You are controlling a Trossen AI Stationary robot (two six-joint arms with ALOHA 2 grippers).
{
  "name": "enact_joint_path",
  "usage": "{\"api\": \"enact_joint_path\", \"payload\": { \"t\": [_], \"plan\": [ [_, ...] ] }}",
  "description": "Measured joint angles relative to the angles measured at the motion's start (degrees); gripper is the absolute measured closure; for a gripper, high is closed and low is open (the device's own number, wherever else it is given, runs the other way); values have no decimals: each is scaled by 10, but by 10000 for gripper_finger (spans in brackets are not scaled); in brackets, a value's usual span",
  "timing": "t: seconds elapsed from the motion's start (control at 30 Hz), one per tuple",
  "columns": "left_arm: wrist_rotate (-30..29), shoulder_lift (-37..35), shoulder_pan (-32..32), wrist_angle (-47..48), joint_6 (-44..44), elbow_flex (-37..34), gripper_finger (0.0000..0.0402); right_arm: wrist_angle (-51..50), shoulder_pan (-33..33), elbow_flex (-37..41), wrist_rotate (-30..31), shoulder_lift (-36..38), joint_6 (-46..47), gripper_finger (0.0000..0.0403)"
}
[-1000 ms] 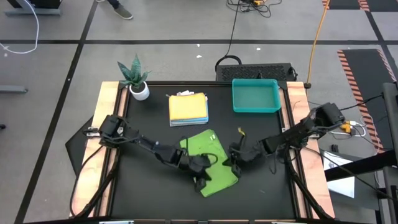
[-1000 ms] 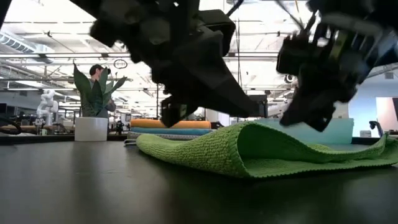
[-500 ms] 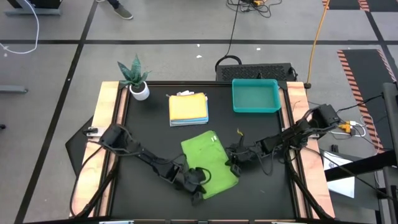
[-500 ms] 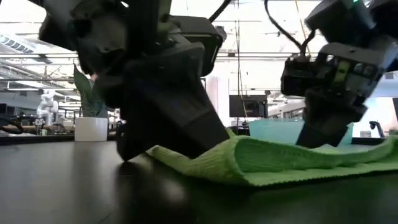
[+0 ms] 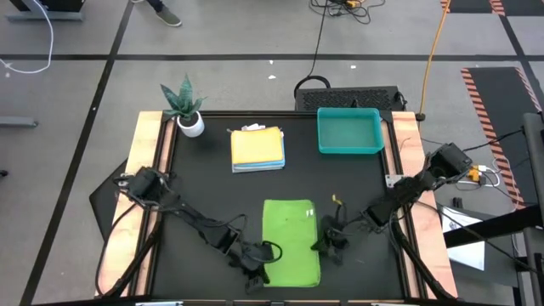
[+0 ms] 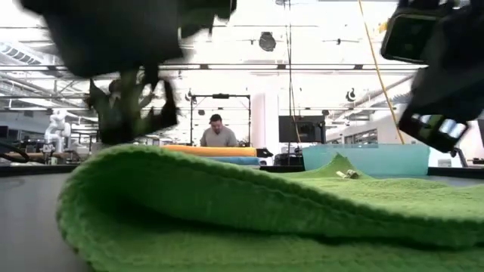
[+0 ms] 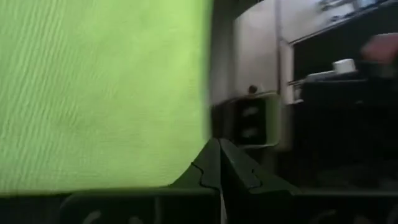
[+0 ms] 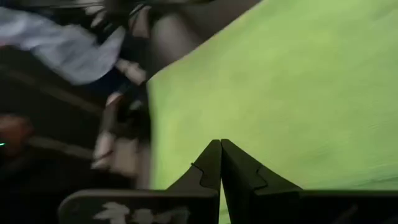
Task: Fold microfiber towels
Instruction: Fold the green microfiber towel
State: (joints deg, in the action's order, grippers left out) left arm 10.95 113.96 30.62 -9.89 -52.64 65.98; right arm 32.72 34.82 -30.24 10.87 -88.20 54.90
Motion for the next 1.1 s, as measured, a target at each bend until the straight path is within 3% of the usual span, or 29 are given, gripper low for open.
{"api": "enact_joint_path", "payload": {
  "t": [0.13,0.37,0.73,0.9,1.1],
  "plan": [
    [-32,-47,-16,19,52,2,401,-59,-43,0,49,9,-13,403],
    [-137,-101,-111,194,114,2,401,-110,-149,0,24,9,-49,403],
    [-101,-64,-246,296,218,-1,401,-164,-243,1,-19,7,-109,403],
    [-64,-34,-262,291,242,-1,401,-173,-256,0,-20,2,-121,403],
    [-71,-21,-261,287,249,1,401,-183,-258,1,-17,0,-148,403]
  ]
}}
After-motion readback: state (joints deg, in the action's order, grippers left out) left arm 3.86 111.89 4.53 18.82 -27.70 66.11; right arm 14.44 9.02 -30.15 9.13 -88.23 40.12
